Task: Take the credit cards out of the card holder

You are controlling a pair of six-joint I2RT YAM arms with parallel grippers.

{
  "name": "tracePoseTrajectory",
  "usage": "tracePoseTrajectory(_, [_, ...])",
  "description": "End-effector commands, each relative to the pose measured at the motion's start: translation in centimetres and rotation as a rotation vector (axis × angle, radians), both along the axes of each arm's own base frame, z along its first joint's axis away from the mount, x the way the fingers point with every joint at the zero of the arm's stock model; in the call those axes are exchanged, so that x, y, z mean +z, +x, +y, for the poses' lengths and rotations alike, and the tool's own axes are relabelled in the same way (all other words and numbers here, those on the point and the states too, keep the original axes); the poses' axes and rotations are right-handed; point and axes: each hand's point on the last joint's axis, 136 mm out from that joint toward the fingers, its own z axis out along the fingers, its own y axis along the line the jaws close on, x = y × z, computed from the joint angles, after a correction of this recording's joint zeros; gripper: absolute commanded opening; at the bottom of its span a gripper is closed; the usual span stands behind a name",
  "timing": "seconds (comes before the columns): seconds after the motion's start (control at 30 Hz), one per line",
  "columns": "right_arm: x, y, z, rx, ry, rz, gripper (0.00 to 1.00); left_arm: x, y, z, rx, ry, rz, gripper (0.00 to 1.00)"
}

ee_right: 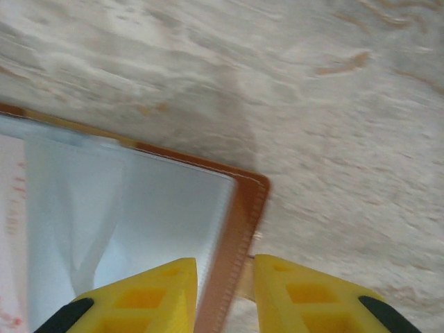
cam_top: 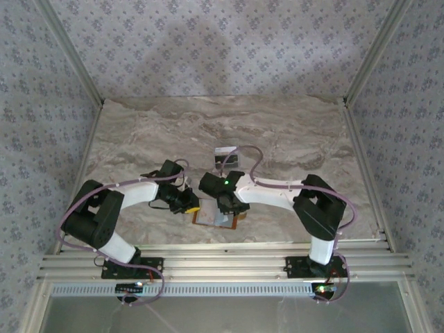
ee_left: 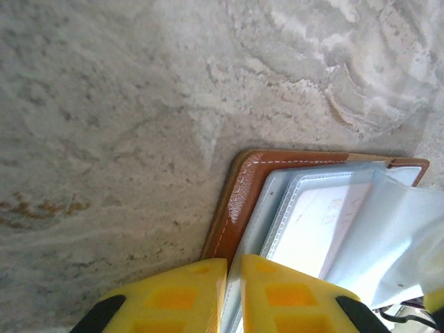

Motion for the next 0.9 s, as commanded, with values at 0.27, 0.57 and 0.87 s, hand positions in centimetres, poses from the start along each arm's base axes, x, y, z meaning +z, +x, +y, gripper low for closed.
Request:
tracePoseTrajectory(0.27, [5.2, -0.3, 3.9, 0.064, 0.276, -0.038, 0.33, -2.3, -1.9, 2.6, 0.018, 0.134, 0.062, 0.16])
tracePoseTrajectory(0.57, [5.9, -0.3, 10.0, 0.126, 0.522, 0.012, 0.33, -1.8, -1.8, 2.6, 0.015, 0.134, 0.055, 0.17])
tracePoseTrajectory(0.87, [1.8, -0.9, 2.3, -0.042, 0.364, 0.036, 0.32, -0.2, -1.9, 2.5, -0.054, 0.216, 0.027, 0.17])
